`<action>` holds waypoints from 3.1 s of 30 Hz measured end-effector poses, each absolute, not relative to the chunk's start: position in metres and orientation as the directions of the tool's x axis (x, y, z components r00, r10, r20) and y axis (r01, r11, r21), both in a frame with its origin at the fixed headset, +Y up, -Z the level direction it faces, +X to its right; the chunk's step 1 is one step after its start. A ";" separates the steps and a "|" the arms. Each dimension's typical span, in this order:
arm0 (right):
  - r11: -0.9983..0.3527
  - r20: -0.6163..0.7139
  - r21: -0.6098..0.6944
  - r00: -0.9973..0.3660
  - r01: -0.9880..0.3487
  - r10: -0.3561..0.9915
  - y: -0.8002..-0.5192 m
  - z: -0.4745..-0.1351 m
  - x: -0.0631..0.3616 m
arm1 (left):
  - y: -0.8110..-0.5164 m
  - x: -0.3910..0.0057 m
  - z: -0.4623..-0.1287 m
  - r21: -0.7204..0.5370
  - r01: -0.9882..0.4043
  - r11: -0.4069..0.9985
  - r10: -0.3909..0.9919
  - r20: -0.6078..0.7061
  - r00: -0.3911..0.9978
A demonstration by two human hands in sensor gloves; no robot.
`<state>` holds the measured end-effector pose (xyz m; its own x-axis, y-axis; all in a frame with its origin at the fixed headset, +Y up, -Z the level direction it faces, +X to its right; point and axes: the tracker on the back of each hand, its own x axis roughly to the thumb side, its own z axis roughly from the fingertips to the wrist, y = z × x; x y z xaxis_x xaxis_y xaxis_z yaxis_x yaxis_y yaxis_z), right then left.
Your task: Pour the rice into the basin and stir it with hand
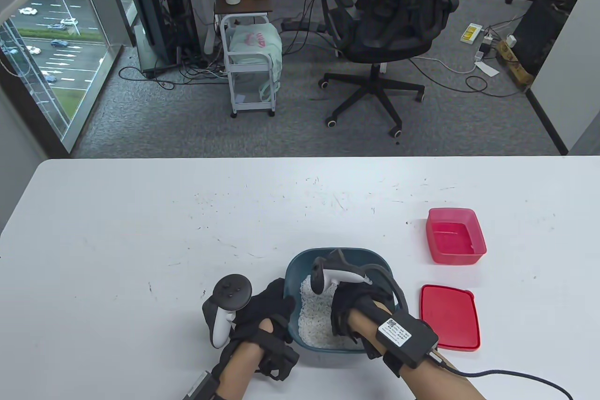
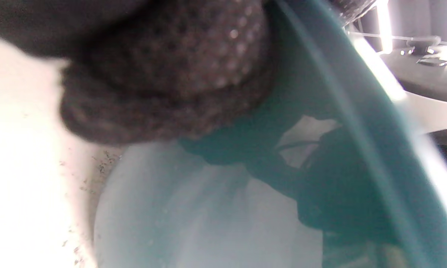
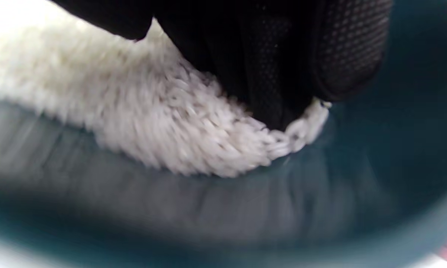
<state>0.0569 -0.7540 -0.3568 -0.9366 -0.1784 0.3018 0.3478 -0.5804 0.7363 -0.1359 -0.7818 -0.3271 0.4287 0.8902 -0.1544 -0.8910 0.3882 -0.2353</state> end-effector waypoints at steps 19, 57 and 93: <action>-0.411 -0.009 0.847 -0.782 -0.337 0.623 -0.752 -0.399 0.059 | -0.779 -0.134 -0.326 -0.251 -0.873 0.418 0.883 -0.111 0.455; -0.289 -0.078 0.882 -0.721 -0.372 0.689 -0.755 -0.403 0.063 | -0.779 -0.133 -0.324 -0.236 -0.868 0.436 0.879 -0.093 0.467; -0.258 -0.042 0.919 -0.725 -0.298 0.687 -0.759 -0.394 0.061 | -0.780 -0.134 -0.325 -0.235 -0.873 0.427 0.884 -0.095 0.458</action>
<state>0.0607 -0.7588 -0.3942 -0.7255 0.6870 -0.0421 -0.2977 -0.2581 0.9191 -0.1339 -0.7796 -0.3246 0.4575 0.8842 -0.0946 -0.8734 0.4269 -0.2346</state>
